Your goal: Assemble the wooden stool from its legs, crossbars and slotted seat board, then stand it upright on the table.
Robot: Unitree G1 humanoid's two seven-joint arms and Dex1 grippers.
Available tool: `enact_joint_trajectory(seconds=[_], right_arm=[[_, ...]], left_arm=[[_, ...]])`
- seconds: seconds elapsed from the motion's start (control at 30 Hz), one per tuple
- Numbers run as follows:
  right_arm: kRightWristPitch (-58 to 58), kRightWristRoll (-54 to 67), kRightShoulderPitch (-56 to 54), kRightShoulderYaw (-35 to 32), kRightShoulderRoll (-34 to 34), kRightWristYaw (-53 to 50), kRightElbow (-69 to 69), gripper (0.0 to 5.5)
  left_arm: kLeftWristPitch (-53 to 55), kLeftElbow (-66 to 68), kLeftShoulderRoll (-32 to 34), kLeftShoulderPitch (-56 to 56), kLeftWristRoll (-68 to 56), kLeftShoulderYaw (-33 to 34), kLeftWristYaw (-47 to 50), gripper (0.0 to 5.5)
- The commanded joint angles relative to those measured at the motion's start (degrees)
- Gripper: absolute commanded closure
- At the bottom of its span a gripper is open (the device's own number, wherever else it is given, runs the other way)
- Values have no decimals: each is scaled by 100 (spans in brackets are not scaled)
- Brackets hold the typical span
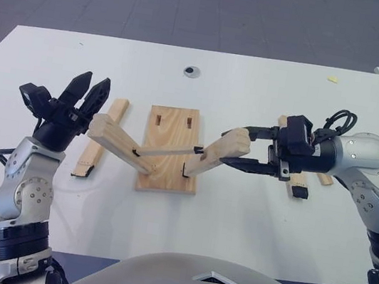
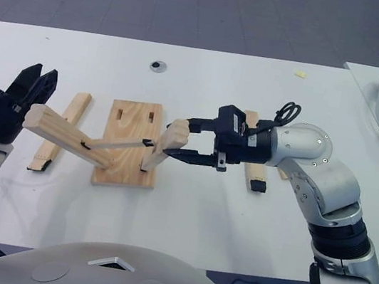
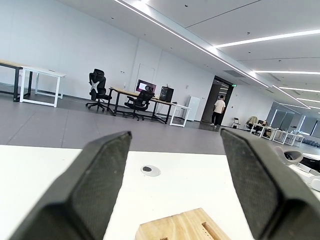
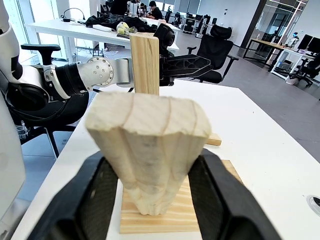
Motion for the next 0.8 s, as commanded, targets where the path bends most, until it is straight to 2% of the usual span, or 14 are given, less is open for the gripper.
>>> enact_joint_trajectory(seconds=[0.03,0.43,0.8], right_arm=[[222,-431,39,180,-100,-131,187,343],[1483,360,-472,-125,243,-666,567,343],[1280,66,-348,69,175,-511,382,343]], left_arm=[[-56,4,68,-57,124,-42,-26,220],[-95,40,31,-79,158,-96,-26,220],[-99,8,12,-85,200,-117,8,220]])
